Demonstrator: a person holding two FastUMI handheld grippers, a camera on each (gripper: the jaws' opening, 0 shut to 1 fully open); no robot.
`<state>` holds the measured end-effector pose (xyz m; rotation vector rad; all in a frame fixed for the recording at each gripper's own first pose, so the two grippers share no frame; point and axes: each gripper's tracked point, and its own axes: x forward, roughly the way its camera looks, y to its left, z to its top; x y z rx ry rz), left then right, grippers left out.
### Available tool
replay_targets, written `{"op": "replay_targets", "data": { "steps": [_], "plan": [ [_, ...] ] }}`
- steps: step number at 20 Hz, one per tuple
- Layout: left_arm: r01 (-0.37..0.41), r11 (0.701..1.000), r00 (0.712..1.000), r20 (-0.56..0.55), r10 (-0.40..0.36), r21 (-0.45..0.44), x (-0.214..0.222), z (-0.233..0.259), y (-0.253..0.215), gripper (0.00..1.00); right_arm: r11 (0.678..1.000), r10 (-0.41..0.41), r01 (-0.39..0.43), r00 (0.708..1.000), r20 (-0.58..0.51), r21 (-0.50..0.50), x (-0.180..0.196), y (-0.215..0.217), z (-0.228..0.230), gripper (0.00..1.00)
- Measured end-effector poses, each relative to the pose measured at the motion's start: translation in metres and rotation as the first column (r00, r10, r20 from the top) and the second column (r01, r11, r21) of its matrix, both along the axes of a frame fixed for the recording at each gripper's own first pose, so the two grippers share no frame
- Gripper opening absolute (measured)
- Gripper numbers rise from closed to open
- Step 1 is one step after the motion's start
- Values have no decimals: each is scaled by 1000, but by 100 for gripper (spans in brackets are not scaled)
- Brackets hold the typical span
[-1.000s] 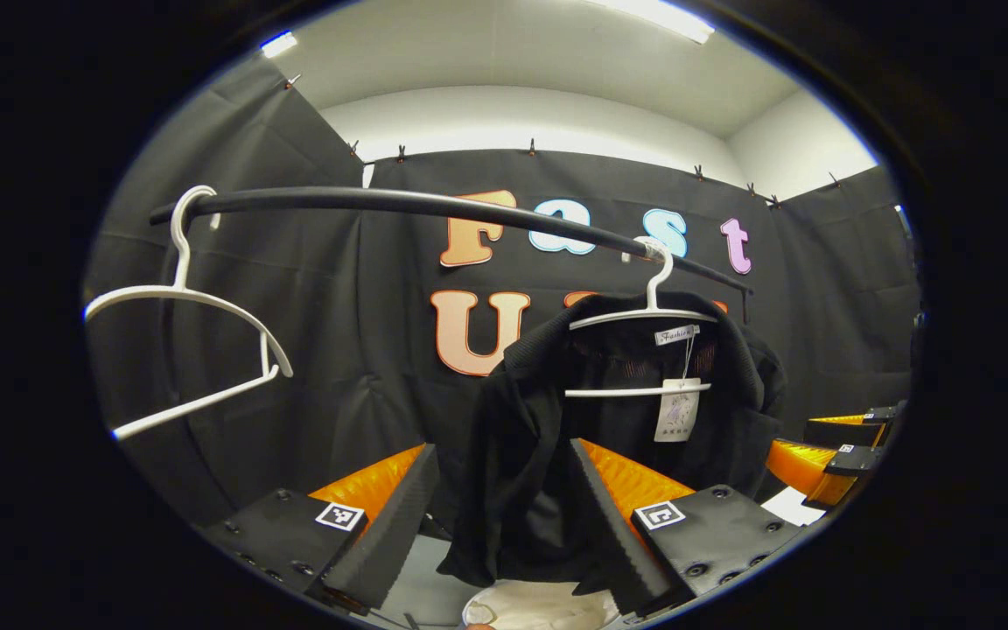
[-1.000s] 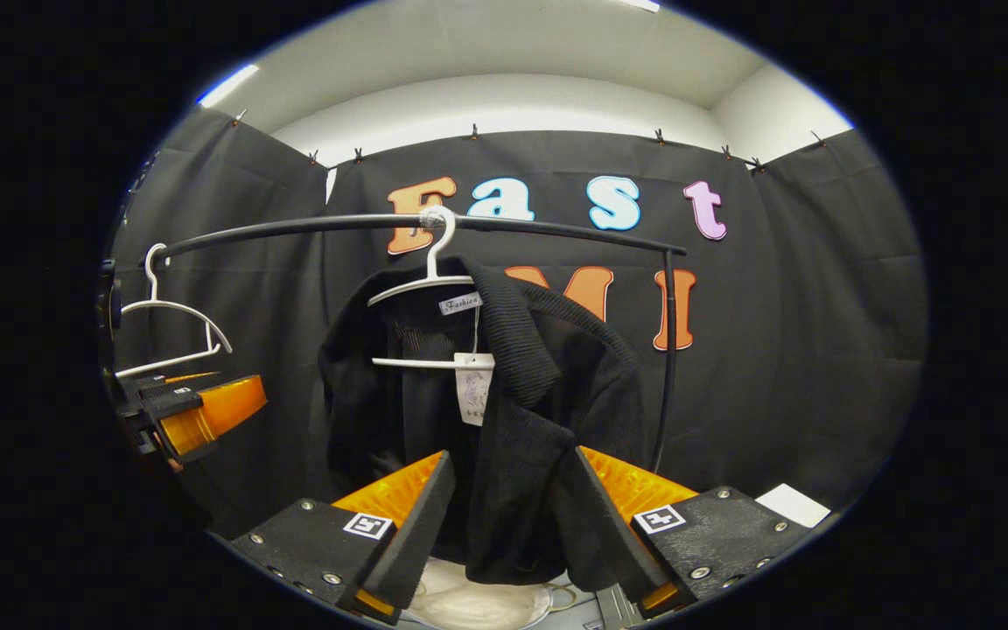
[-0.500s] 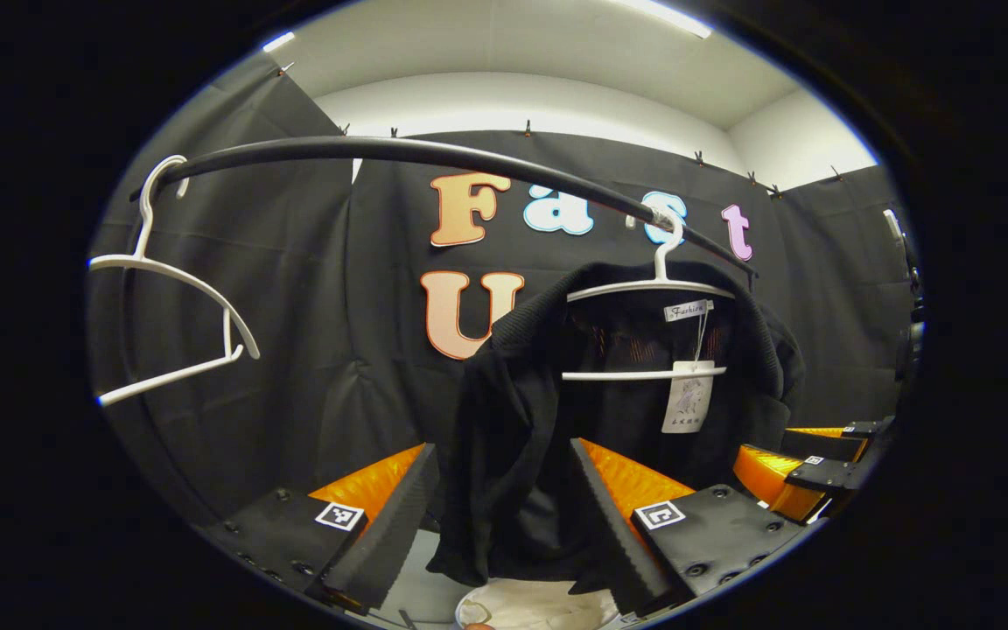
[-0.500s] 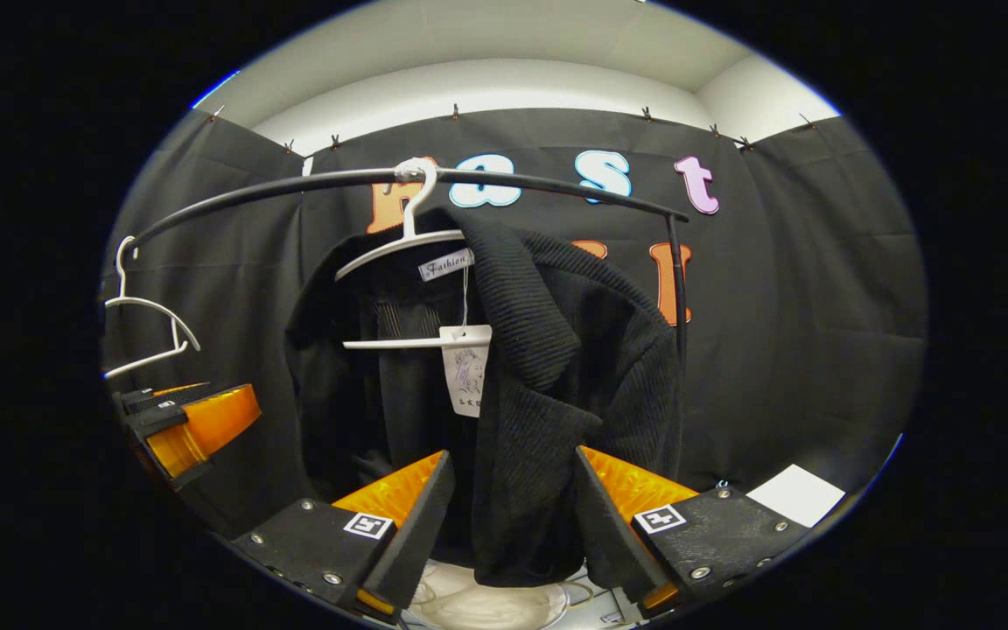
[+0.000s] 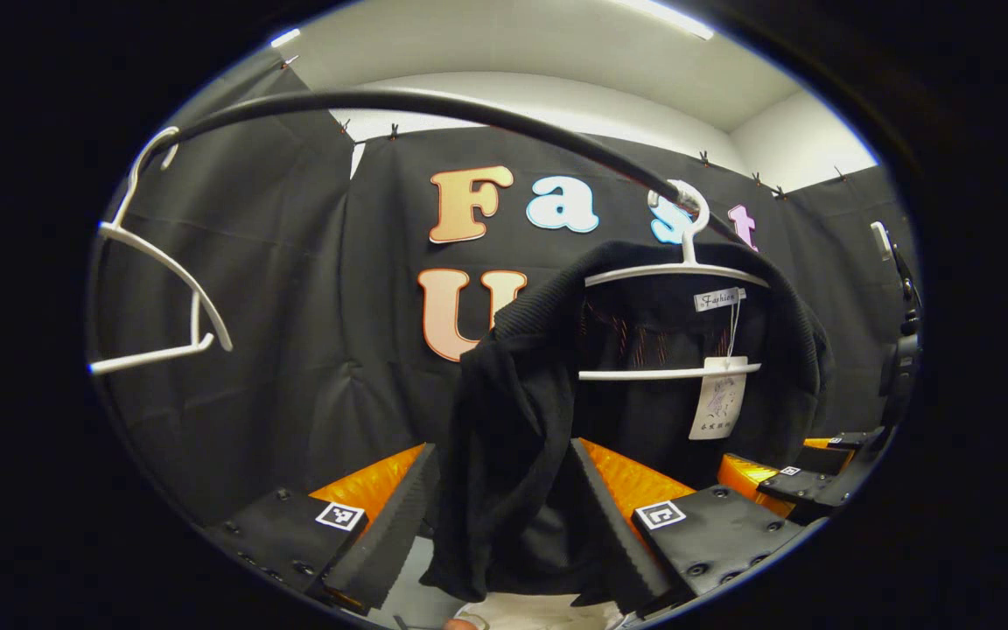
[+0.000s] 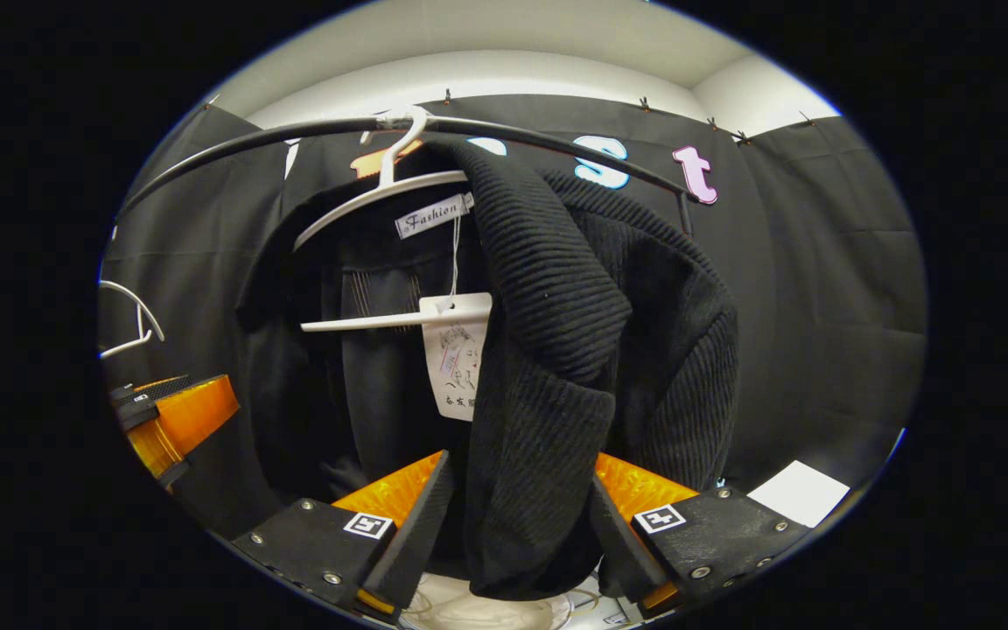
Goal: Grasp the clothes on the hanger with both hands and then place them into the laundry hamper below.
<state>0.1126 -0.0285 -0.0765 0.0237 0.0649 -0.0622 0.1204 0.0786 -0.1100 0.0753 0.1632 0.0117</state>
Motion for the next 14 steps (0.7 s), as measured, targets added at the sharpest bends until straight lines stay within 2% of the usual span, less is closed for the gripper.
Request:
{"op": "replay_targets", "data": {
  "steps": [1, 2, 3, 4, 5, 6, 7, 8, 9, 10, 12, 13, 14],
  "plan": [
    [1, 1000, 1000, -2, -1, -9, 8, -4, 1, 93, 1000, -7, 7, 1000, 0, -4, 4, -1, -1, 85],
    [-2, 1000, 1000, -5, 2, -13, 14, -8, 1, 93, 1000, -15, 15, 1000, 0, -9, 8, -2, -2, 93],
    [0, 1000, 1000, -11, 0, -10, 21, -13, 3, 97, 1000, -21, 21, 1000, 2, -15, 12, -4, -3, 85],
    [3, 1000, 1000, -20, -3, -1, 26, -18, 3, 93, 999, -26, 26, 1000, 4, -21, 15, -5, -5, 85],
    [8, 1000, 1000, -27, -8, 11, 32, -22, 3, 97, 999, -30, 30, 1000, 4, -25, 17, -6, -7, 85],
    [12, 1000, 999, -31, -11, 22, 37, -26, 2, 93, 999, -35, 35, 999, 4, -28, 21, -6, -8, 85],
    [11, 1000, 999, -31, -10, 29, 43, -29, 2, 97, 999, -40, 40, 999, 1, -29, 24, -8, -10, 93],
    [7, 999, 999, -36, -6, 36, 48, -32, 1, 93, 999, -45, 45, 999, -3, -31, 27, -8, -12, 85],
    [4, 999, 999, -40, -2, 40, 53, -35, 1, 97, 998, -47, 47, 999, -6, -35, 30, -9, -14, 93],
    [6, 999, 999, -45, -4, 44, 59, -39, 1, 96, 998, -48, 48, 999, -7, -41, 31, -12, -15, 85],
    [12, 999, 998, -54, -9, 51, 68, -45, -1, 94, 997, -49, 48, 999, -9, -59, 33, -13, -18, 79],
    [11, 998, 998, -58, -7, 55, 73, -46, 0, 97, 997, -45, 44, 999, -12, -64, 34, -14, -19, 77],
    [15, 998, 998, -65, -11, 59, 76, -49, 0, 94, 997, -35, 34, 999, -16, -64, 34, -13, -20, 71]
  ]
}}
